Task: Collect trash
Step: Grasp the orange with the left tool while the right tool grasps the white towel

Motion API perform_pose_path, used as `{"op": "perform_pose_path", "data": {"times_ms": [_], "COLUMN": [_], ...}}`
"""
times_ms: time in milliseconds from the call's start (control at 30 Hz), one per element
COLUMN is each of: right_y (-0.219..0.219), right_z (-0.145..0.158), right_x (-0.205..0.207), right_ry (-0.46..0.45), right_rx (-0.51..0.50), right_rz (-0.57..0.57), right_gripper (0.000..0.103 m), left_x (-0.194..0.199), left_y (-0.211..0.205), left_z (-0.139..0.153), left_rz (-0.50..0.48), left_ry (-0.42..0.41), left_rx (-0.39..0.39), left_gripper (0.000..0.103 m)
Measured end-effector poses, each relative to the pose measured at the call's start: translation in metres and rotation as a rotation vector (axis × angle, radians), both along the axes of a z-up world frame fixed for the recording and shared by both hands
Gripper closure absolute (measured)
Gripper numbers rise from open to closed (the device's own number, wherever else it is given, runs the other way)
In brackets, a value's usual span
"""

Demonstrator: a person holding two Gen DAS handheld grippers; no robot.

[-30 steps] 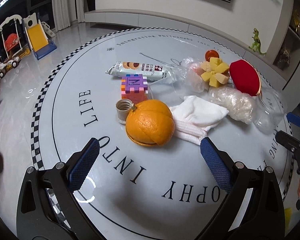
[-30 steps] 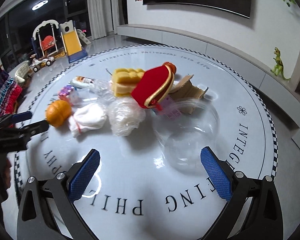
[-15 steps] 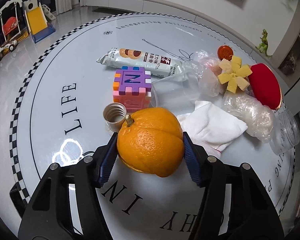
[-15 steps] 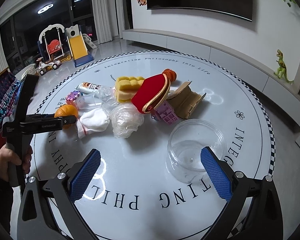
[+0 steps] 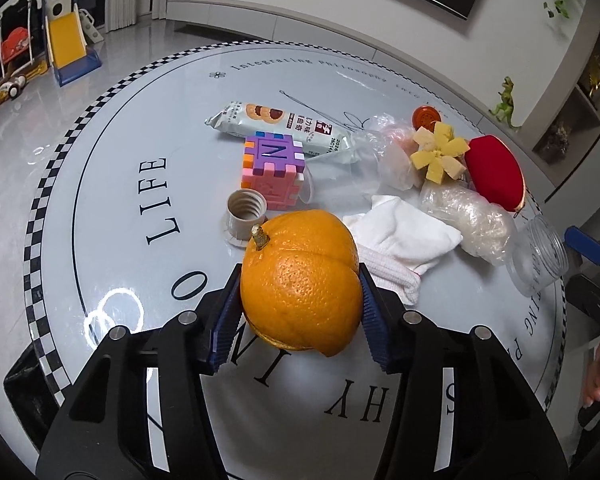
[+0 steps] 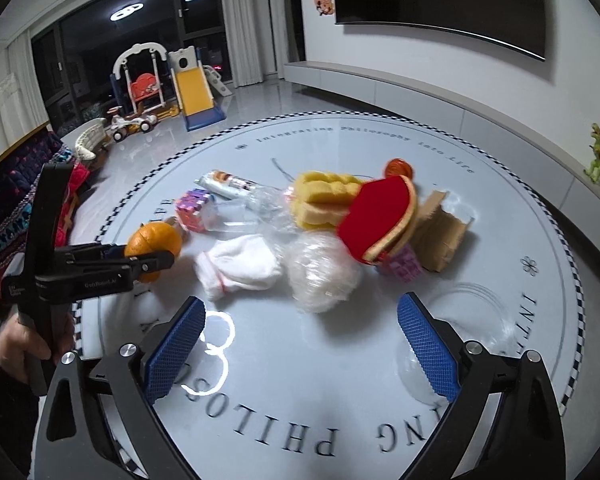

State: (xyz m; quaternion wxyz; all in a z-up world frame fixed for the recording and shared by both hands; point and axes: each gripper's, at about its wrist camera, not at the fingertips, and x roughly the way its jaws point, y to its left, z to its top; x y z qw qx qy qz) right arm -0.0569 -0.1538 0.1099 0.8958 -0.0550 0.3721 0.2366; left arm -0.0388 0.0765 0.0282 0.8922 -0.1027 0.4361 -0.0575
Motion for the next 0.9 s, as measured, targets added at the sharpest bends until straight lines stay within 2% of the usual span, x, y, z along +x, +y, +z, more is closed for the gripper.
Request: {"op": "perform_pose_path", "data": {"times_ms": [233, 300, 367, 467, 600, 700, 733, 767, 900], "right_y": [0.056, 0.072, 0.087, 0.106, 0.118, 0.119, 0.119, 0.117, 0.107], "right_z": [-0.004, -0.01, -0.02, -0.04, -0.06, -0.07, -0.069, -0.068, -0.057], "right_x": [0.005, 0.009, 0.016, 0.03, 0.047, 0.057, 0.059, 0.06, 0.053], "right_ry": [0.025, 0.041, 0.071, 0.118, 0.143, 0.151, 0.144, 0.148, 0.168], "right_rx": [-0.006, -0.011, -0.02, -0.052, -0.116, -0.159, -0.17, -0.169, -0.135], "right_rz": [0.13, 0.162, 0.186, 0.2, 0.18, 0.153, 0.145, 0.137, 0.143], "right_gripper": [0.012, 0.016, 0.027, 0.036, 0.04, 0.058, 0.069, 0.085, 0.09], "left_x": [-0.013, -0.016, -0.021, -0.025, -0.027, -0.027, -0.027, -0.028, -0.035], "left_y": [0.013, 0.02, 0.028, 0.036, 0.041, 0.043, 0.044, 0.044, 0.044], "left_z": [0.006, 0.005, 0.002, 0.003, 0.005, 0.004, 0.003, 0.002, 0.002], "left_rz": [0.004, 0.013, 0.029, 0.042, 0.042, 0.044, 0.046, 0.048, 0.061], "left_ry": [-0.017, -0.016, -0.012, -0.015, -0.024, -0.027, -0.027, -0.026, -0.027], "left_rx": [0.006, 0.003, -0.004, -0.006, -0.009, -0.014, -0.017, -0.018, -0.014], "left_gripper": [0.051, 0.051, 0.051, 0.051, 0.051, 0.051, 0.051, 0.051, 0.051]}}
